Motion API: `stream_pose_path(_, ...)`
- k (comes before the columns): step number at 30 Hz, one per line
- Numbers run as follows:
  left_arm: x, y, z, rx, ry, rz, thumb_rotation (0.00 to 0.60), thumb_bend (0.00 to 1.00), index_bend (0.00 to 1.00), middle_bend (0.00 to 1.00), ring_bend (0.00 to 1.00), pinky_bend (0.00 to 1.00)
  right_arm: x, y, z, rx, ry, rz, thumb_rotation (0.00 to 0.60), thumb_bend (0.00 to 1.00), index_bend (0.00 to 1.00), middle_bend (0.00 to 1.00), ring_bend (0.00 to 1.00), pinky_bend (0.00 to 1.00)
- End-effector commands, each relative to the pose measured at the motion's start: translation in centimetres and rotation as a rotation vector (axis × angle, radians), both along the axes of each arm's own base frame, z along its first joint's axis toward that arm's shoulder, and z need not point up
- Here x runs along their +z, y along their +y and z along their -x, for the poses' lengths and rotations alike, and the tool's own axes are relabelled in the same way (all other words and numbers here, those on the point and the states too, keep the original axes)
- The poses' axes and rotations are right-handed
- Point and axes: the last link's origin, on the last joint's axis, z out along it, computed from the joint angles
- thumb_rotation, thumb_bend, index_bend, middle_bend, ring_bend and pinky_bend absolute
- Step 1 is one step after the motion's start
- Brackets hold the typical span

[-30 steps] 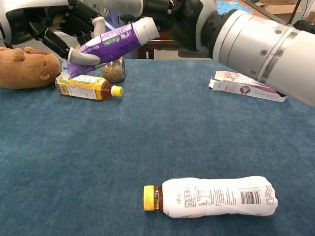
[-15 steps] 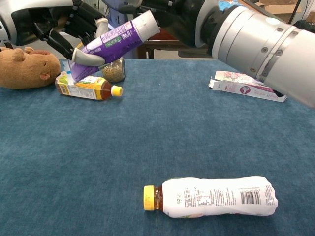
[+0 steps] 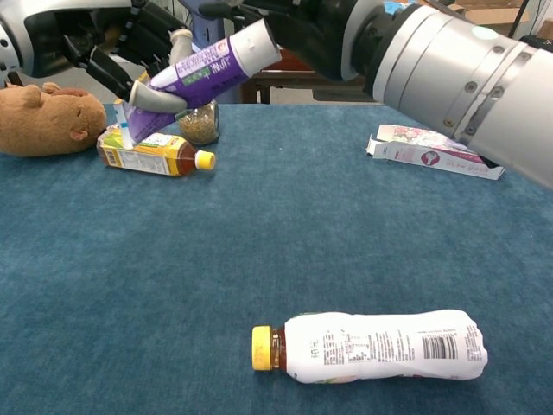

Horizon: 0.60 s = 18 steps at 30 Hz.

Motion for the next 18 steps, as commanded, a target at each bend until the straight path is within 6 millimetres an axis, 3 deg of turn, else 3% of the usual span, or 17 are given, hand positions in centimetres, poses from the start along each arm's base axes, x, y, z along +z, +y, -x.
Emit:
stream_pose_path(1, 0.1, 0.0, 0.1, 0.001, -0.001, -0.002, 0.600, 0.40, 0.64, 0.72, 0.52, 0.47, 0.2, 0.0, 0.2, 0.001, 0.000, 0.010, 0.456, 0.00, 0.00, 0.00, 0.00, 0.00)
stream_pose_path(18, 0.2, -0.1, 2.9, 0.038, 0.072, -0.022, 0.600, 0.40, 0.64, 0.72, 0.51, 0.47, 4.0, -0.5, 2.6, -0.008, 0.043, 0.145, 0.456, 0.00, 0.00, 0.00, 0.00, 0.00)
